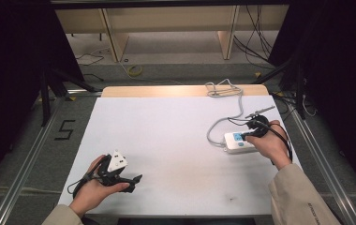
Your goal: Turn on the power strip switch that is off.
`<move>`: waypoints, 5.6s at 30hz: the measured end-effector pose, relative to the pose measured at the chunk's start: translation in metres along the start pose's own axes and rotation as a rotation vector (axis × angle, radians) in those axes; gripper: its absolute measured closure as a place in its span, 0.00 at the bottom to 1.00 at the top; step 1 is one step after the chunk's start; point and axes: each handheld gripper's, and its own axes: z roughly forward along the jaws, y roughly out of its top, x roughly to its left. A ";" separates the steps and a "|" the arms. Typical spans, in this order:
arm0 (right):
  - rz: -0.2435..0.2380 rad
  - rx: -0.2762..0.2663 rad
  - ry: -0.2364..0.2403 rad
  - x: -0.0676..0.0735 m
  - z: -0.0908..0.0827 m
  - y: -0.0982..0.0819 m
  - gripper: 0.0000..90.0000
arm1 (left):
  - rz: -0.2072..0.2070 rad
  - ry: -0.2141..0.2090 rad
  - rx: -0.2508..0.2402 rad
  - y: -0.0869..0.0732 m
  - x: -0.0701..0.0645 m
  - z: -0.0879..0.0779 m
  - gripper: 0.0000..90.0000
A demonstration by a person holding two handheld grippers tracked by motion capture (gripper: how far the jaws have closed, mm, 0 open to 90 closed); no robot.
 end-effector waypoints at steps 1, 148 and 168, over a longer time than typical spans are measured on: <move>-0.001 0.002 0.000 0.000 0.000 0.000 1.00 | 0.000 0.000 0.000 0.000 0.000 0.000 0.12; -0.017 0.122 -0.031 0.008 0.023 0.003 1.00 | 0.009 -0.002 0.006 0.001 -0.001 0.001 0.12; 0.025 0.025 0.010 -0.001 0.013 -0.002 0.94 | 0.009 -0.002 0.010 0.001 -0.001 0.001 0.12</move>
